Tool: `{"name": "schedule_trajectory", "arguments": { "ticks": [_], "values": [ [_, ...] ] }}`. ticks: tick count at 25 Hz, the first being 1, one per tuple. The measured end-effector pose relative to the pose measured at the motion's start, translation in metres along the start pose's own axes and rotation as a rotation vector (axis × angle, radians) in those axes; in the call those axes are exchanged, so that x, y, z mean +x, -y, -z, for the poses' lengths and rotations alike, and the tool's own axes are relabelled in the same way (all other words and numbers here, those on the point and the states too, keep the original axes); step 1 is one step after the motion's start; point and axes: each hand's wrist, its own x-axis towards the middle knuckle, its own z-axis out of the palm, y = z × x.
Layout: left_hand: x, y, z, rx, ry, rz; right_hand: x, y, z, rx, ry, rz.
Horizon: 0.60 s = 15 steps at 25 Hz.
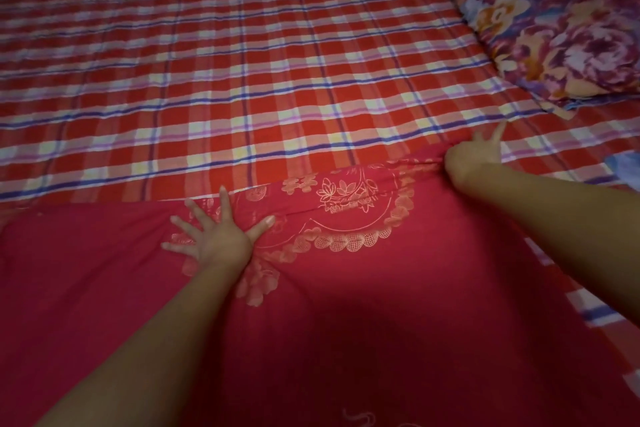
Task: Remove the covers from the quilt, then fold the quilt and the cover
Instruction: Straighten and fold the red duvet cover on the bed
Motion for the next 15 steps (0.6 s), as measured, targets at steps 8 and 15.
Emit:
{"name": "schedule_trajectory", "arguments": {
  "ticks": [8, 15],
  "values": [
    [0.029, 0.006, -0.024, -0.209, -0.565, -0.325, 0.031, 0.013, -0.011, 0.398, -0.204, -0.024],
    [0.033, 0.005, -0.025, -0.220, -0.568, -0.299, -0.139, 0.104, -0.001, 0.609, -0.613, 0.458]
  ]
}}
